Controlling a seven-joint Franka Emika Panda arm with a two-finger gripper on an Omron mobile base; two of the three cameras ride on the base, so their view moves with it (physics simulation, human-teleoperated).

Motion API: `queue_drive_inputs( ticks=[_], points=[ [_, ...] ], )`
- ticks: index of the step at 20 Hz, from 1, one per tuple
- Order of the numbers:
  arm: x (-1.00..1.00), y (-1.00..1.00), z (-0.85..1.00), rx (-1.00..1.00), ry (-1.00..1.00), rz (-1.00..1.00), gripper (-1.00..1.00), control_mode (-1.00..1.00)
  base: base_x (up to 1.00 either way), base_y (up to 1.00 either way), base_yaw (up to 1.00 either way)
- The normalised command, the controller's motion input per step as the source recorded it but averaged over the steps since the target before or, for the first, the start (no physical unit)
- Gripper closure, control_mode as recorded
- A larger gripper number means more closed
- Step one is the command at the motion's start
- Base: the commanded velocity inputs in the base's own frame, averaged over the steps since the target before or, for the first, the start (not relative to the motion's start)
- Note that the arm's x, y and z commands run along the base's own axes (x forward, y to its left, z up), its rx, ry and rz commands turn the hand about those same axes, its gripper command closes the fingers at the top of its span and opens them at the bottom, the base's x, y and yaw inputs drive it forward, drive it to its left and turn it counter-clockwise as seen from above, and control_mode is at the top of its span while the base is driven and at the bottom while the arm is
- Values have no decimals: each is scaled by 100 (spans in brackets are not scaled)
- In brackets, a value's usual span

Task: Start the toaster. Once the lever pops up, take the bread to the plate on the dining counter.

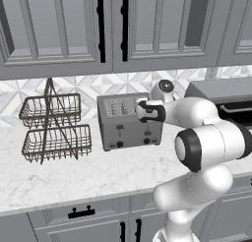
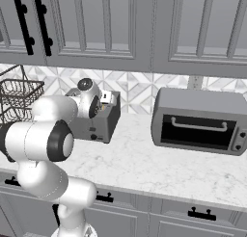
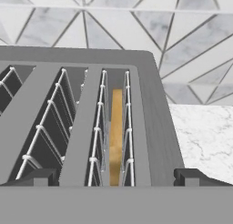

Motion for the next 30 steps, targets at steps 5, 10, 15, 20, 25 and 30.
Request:
queue_drive_inputs(
  ticks=[5,10,15,20,25,30],
  points=[
    [0,0,0,0,0,0,-100,-100,0,0,0],
    [0,0,0,0,0,0,-100,-100,0,0,0],
    [0,0,0,0,0,0,-100,-100,0,0,0],
    [0,0,0,0,0,0,-100,-100,0,0,0],
    [0,0,0,0,0,0,-100,-100,0,0,0],
    [0,0,0,0,0,0,-100,-100,0,0,0]
  ],
)
